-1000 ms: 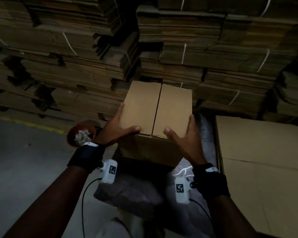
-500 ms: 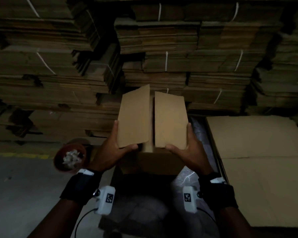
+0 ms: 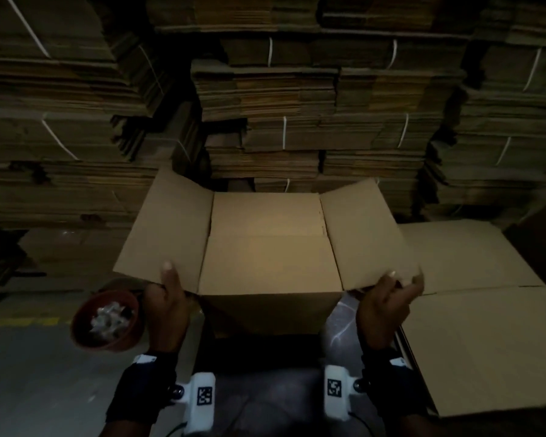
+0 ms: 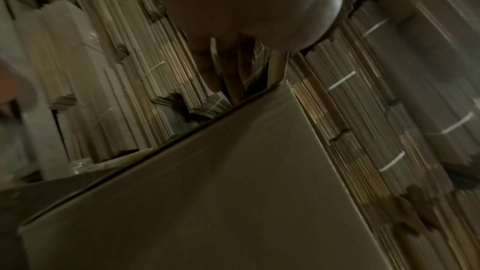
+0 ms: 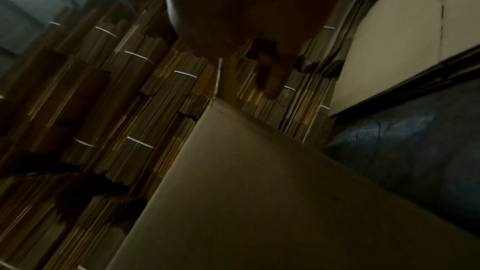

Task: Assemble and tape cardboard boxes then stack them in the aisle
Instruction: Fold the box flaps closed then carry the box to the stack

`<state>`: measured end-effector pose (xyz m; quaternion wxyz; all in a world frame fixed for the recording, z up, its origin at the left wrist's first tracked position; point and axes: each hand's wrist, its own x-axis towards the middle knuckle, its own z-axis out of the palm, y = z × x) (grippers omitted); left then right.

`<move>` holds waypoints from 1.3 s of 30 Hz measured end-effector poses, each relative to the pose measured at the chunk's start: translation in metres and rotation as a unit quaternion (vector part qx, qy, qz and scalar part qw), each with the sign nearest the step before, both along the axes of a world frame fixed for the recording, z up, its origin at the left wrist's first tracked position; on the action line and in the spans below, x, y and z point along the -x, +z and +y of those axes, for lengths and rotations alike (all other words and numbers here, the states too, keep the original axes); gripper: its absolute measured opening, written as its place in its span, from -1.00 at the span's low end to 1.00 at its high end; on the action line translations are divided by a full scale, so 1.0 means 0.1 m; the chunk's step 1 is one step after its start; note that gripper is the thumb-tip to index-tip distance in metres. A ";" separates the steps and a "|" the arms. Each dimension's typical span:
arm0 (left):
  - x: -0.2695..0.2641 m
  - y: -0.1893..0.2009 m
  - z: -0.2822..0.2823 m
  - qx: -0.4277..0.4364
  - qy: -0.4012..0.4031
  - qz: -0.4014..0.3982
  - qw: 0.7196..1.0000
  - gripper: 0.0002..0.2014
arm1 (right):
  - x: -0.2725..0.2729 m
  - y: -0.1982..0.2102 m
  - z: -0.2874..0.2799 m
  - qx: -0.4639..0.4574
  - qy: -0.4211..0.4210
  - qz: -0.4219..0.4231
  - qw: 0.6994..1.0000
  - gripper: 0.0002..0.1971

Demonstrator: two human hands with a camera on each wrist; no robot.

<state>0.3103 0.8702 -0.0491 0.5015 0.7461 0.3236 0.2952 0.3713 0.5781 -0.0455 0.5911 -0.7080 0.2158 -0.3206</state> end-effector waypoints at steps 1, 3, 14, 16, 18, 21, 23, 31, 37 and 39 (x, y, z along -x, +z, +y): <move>0.00 -0.04 0.08 -0.016 0.021 -0.039 0.999 -0.68 | 0.00 -0.03 -0.05 0.030 -0.006 0.016 0.999 -0.40; -0.03 -0.13 0.21 -0.013 0.056 -0.078 0.995 -0.24 | -0.03 -0.05 -0.16 0.144 0.009 0.081 0.986 -0.19; -0.26 -0.06 0.27 -0.164 -0.223 0.242 0.930 -0.26 | -0.66 0.47 0.07 0.350 0.347 0.274 0.826 -0.42; -0.24 -0.05 0.19 -0.119 -0.252 0.264 0.923 0.01 | -0.81 0.43 0.09 0.386 0.367 0.283 0.797 -0.46; -0.25 -0.10 0.21 -0.073 -0.251 0.239 0.935 0.13 | -0.91 0.37 0.10 0.406 0.380 0.290 0.779 -0.41; -0.36 -0.17 0.33 -0.082 -0.249 0.212 0.942 0.14 | -0.91 0.33 0.14 0.403 0.381 0.300 0.776 -0.29; -0.44 -0.19 0.39 -0.133 -0.237 0.193 0.943 0.07 | -0.87 0.26 0.13 0.390 0.379 0.301 0.784 -0.29; -0.88 -0.01 0.46 -0.189 -0.150 0.102 0.965 -0.54 | -0.46 0.23 -0.02 0.390 0.363 0.228 0.815 -0.44; -1.24 0.19 0.48 -0.161 -0.211 0.071 0.962 -0.74 | -0.37 0.19 -0.13 0.464 0.359 0.158 0.794 -0.62; -1.28 0.22 0.44 -0.153 -0.276 0.079 0.946 -0.70 | -0.36 0.19 -0.13 0.495 0.359 0.139 0.779 -0.65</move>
